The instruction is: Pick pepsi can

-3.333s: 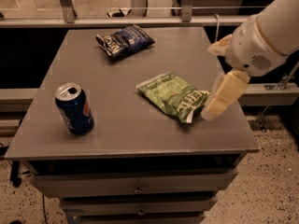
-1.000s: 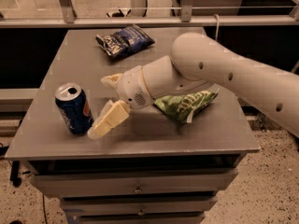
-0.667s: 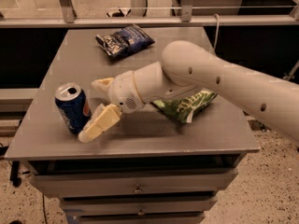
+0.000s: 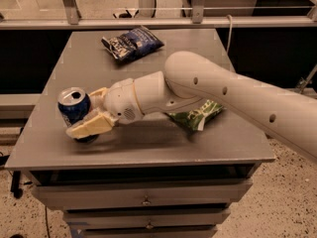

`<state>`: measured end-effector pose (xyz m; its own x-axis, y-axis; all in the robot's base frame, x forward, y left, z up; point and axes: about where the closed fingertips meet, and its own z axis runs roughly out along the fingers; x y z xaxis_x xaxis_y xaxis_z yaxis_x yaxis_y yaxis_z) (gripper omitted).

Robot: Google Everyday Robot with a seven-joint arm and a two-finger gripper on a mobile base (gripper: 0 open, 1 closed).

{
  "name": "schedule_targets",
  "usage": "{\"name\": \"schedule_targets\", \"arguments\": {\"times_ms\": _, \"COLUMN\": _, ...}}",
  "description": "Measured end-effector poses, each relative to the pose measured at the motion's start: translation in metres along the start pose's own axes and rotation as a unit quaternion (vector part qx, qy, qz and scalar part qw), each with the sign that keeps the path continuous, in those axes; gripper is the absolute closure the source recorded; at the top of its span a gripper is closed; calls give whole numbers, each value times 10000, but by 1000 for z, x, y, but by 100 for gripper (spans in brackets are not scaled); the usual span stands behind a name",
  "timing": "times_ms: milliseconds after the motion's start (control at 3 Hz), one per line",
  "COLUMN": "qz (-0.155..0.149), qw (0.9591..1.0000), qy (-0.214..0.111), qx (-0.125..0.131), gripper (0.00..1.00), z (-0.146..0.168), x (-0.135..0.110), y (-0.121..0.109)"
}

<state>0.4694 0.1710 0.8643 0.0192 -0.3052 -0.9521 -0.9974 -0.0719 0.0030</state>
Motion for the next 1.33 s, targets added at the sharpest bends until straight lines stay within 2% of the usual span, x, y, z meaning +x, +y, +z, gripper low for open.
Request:
{"name": "schedule_targets", "arguments": {"times_ms": 667, "qz": -113, "qw": 9995, "qy": -187, "qx": 209, "gripper": 87, "z": -11, "x": -10, "y": 1}}
{"name": "schedule_targets", "arguments": {"times_ms": 1000, "qz": -269, "qw": 9978, "qy": -535, "qx": 273, "gripper": 100, "z": -14, "x": -32, "y": -3}}
{"name": "schedule_targets", "arguments": {"times_ms": 1333, "qz": -385, "qw": 9935, "qy": -1004, "qx": 379, "gripper": 100, "z": -7, "x": -64, "y": -10}}
